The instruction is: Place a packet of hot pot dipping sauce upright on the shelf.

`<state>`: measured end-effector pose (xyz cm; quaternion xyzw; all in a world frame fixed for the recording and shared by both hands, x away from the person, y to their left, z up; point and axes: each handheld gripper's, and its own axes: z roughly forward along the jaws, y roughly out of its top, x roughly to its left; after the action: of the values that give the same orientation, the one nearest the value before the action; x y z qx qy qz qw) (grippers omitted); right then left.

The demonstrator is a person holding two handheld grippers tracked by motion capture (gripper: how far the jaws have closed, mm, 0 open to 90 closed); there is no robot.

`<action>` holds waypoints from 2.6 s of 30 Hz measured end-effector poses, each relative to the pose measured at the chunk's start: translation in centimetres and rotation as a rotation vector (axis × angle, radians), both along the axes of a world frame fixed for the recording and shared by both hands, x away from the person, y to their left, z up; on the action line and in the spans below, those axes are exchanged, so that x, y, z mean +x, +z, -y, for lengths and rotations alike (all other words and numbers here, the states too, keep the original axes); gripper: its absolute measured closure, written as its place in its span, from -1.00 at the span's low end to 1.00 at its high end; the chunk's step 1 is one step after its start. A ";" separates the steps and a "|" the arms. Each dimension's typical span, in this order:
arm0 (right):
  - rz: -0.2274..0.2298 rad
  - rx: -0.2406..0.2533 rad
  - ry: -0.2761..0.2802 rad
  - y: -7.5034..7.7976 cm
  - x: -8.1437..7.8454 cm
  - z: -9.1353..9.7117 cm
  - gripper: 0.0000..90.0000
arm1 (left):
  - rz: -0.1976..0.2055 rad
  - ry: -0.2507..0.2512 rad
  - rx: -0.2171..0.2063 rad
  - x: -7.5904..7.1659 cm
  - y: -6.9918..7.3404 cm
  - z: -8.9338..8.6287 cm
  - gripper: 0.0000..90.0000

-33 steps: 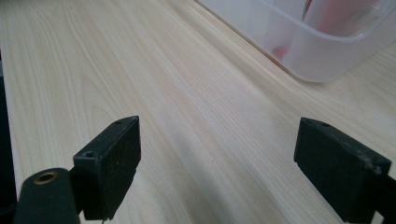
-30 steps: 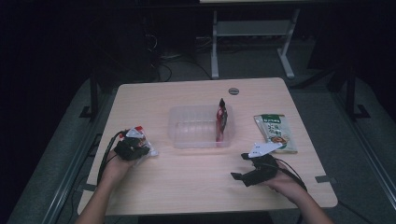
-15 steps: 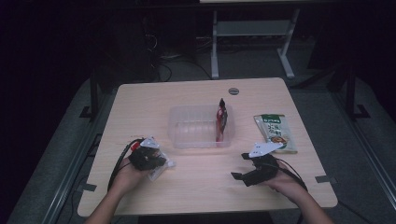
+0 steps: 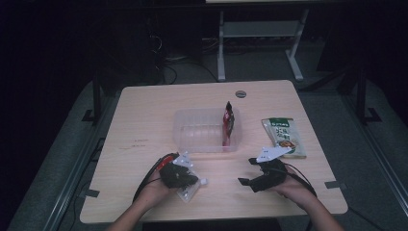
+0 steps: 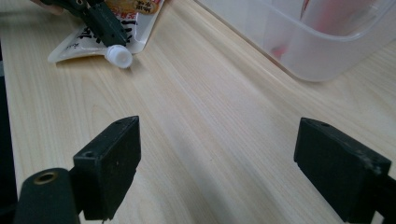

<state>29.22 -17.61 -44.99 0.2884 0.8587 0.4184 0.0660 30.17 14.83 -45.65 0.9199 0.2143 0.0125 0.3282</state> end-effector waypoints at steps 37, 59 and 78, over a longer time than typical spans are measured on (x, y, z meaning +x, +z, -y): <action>0.012 -0.025 0.009 -0.1 0.1 0.2 -0.68 | -0.007 0.316 0.057 2.7 0.4 -10.1 0.99; -0.004 -0.019 -0.037 0.0 0.4 0.4 -0.71 | -0.017 0.116 -0.014 -0.8 2.1 -5.6 0.99; -0.063 -0.054 0.009 0.7 0.7 -0.5 -0.68 | 0.033 0.061 -0.019 -0.1 2.6 -1.3 0.99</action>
<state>29.93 -17.08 -44.25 0.2955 0.8727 0.3862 0.0447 30.09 16.16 -43.00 0.9095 0.2366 0.0357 0.3399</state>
